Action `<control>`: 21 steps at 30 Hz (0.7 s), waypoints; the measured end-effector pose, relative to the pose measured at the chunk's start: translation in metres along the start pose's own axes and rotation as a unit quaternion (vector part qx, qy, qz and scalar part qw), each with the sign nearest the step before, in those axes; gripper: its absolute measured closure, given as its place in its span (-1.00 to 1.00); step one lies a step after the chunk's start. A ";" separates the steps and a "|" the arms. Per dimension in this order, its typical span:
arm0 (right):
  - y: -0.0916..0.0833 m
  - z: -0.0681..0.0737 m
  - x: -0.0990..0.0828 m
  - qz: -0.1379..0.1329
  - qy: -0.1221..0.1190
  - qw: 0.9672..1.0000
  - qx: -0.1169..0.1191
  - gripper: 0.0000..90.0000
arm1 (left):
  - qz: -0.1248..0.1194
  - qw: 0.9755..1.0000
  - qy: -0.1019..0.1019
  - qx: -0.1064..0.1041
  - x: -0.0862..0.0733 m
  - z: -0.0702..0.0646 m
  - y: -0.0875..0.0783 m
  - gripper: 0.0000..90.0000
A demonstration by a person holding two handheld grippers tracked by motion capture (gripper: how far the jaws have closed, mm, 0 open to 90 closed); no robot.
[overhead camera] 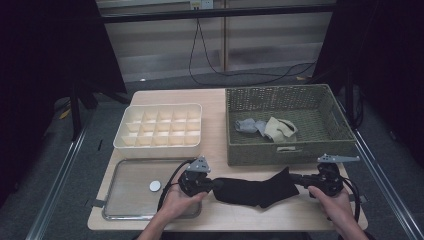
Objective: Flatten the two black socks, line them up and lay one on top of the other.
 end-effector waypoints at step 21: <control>-0.015 -0.016 -0.003 -0.008 -0.023 0.997 -0.067 0.40 | 0.005 1.000 -0.011 -0.004 -0.012 -0.003 -0.004 0.98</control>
Point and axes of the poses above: each handheld gripper's, and its own axes: y roughly forward along the jaws, x roughly out of its top, z roughly to its left, the point moved 4 cm from there along y, roughly forward along the jaws, and after that the axes turned 9 degrees about -x, right-handed, at the moved point
